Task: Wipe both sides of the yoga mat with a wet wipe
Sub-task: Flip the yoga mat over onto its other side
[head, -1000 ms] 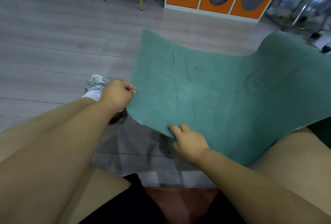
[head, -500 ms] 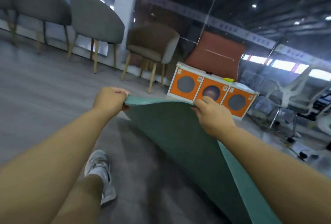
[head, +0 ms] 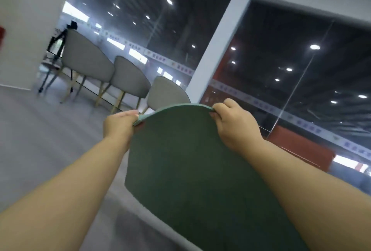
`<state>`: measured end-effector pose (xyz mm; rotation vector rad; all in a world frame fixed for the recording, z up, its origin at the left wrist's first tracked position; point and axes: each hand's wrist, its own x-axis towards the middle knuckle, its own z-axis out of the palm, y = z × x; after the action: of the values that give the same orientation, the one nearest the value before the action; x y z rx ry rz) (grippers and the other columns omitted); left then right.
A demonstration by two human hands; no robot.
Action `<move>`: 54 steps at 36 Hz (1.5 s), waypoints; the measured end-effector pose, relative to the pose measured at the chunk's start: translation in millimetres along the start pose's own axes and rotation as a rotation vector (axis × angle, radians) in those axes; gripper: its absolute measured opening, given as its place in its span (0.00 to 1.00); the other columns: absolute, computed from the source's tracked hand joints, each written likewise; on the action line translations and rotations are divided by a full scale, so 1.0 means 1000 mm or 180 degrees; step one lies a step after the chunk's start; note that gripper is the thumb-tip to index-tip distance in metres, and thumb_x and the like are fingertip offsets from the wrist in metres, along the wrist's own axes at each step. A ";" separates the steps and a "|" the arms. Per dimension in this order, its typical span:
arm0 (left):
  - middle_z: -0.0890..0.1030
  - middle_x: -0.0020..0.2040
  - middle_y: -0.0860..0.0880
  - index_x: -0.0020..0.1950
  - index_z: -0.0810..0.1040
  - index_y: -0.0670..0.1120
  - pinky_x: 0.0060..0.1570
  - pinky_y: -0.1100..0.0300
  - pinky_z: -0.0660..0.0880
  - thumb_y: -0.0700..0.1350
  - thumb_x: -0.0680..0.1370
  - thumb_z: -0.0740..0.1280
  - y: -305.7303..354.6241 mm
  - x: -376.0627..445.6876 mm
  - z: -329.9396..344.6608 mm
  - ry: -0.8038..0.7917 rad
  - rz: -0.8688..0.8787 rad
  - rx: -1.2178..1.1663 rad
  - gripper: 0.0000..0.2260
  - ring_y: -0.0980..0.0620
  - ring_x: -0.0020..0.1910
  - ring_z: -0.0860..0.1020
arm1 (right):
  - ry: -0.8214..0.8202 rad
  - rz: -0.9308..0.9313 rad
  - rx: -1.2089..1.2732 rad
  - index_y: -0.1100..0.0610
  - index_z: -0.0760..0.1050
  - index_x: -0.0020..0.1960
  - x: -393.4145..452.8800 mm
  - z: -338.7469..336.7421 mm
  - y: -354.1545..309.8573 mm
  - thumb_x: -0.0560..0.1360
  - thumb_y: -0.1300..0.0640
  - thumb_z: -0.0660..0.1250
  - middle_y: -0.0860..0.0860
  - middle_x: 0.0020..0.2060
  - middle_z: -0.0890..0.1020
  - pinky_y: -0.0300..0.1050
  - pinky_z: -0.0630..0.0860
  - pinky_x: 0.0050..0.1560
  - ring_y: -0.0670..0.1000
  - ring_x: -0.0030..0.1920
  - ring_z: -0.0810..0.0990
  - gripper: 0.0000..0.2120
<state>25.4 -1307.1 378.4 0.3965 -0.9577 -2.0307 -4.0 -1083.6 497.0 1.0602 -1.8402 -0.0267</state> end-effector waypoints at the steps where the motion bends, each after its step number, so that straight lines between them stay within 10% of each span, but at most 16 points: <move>1: 0.81 0.43 0.43 0.52 0.81 0.42 0.28 0.68 0.76 0.31 0.73 0.68 0.017 0.013 -0.006 0.0008 0.0153 0.0032 0.11 0.60 0.26 0.79 | 0.0019 -0.0072 0.0025 0.61 0.76 0.48 0.019 0.000 -0.009 0.78 0.56 0.61 0.58 0.41 0.74 0.51 0.72 0.31 0.63 0.35 0.75 0.09; 6: 0.83 0.45 0.39 0.38 0.83 0.47 0.53 0.47 0.79 0.37 0.70 0.71 0.103 0.053 -0.035 0.0260 0.0706 0.0061 0.05 0.42 0.43 0.82 | 0.0326 -0.0270 0.0340 0.60 0.75 0.51 0.093 -0.012 -0.043 0.80 0.53 0.58 0.55 0.45 0.73 0.51 0.71 0.39 0.62 0.42 0.74 0.11; 20: 0.81 0.47 0.48 0.45 0.82 0.54 0.48 0.50 0.78 0.54 0.76 0.63 0.262 -0.034 0.049 -0.0410 0.1807 0.0421 0.09 0.48 0.45 0.78 | 0.0745 0.0787 0.1647 0.61 0.72 0.38 0.144 -0.119 -0.006 0.78 0.55 0.60 0.55 0.33 0.75 0.48 0.70 0.37 0.58 0.37 0.73 0.13; 25: 0.70 0.65 0.60 0.70 0.66 0.63 0.58 0.47 0.71 0.57 0.80 0.58 0.207 -0.086 0.094 -0.0996 0.1445 0.1046 0.17 0.47 0.63 0.70 | 0.0498 0.1542 0.1901 0.60 0.74 0.38 0.070 -0.104 0.034 0.78 0.54 0.60 0.54 0.36 0.78 0.45 0.64 0.34 0.54 0.38 0.74 0.13; 29: 0.68 0.71 0.56 0.72 0.65 0.59 0.69 0.50 0.64 0.53 0.81 0.59 0.137 -0.132 0.121 -0.1498 0.1256 0.1780 0.19 0.47 0.68 0.69 | 0.0358 0.2128 0.1955 0.60 0.75 0.40 -0.005 -0.089 0.072 0.79 0.55 0.59 0.52 0.37 0.77 0.45 0.61 0.33 0.53 0.39 0.73 0.13; 36: 0.69 0.71 0.51 0.74 0.65 0.53 0.53 0.58 0.71 0.49 0.80 0.62 -0.004 -0.210 0.149 -0.2463 0.0632 0.2755 0.21 0.53 0.64 0.70 | 0.0310 0.3016 0.1484 0.57 0.67 0.35 -0.149 -0.089 0.155 0.80 0.56 0.56 0.55 0.39 0.75 0.47 0.54 0.36 0.56 0.41 0.71 0.15; 40: 0.64 0.73 0.50 0.74 0.65 0.49 0.70 0.62 0.57 0.49 0.78 0.66 -0.089 -0.251 0.165 -0.2967 0.0716 0.3326 0.25 0.53 0.73 0.62 | 0.0502 0.3398 0.1163 0.60 0.68 0.38 -0.234 -0.103 0.195 0.79 0.58 0.57 0.62 0.43 0.77 0.48 0.59 0.40 0.61 0.46 0.73 0.12; 44: 0.52 0.77 0.47 0.74 0.59 0.62 0.74 0.48 0.50 0.60 0.73 0.68 -0.169 -0.302 0.181 -0.3167 0.0726 0.4197 0.32 0.44 0.76 0.52 | 0.0515 0.3758 0.1004 0.61 0.71 0.44 -0.320 -0.120 0.233 0.80 0.57 0.56 0.60 0.47 0.78 0.45 0.60 0.42 0.59 0.48 0.73 0.10; 54: 0.40 0.78 0.48 0.75 0.47 0.64 0.74 0.48 0.49 0.62 0.71 0.69 -0.339 -0.431 0.236 -0.4148 0.0676 0.4492 0.40 0.41 0.76 0.45 | 0.0389 0.4541 0.0382 0.60 0.66 0.42 -0.527 -0.163 0.295 0.80 0.56 0.56 0.58 0.43 0.74 0.46 0.61 0.40 0.58 0.46 0.72 0.10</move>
<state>-39.2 -727.1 253.1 -0.4476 -2.9745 -0.8791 2.6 -480.8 329.2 -0.3528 -2.1017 0.9548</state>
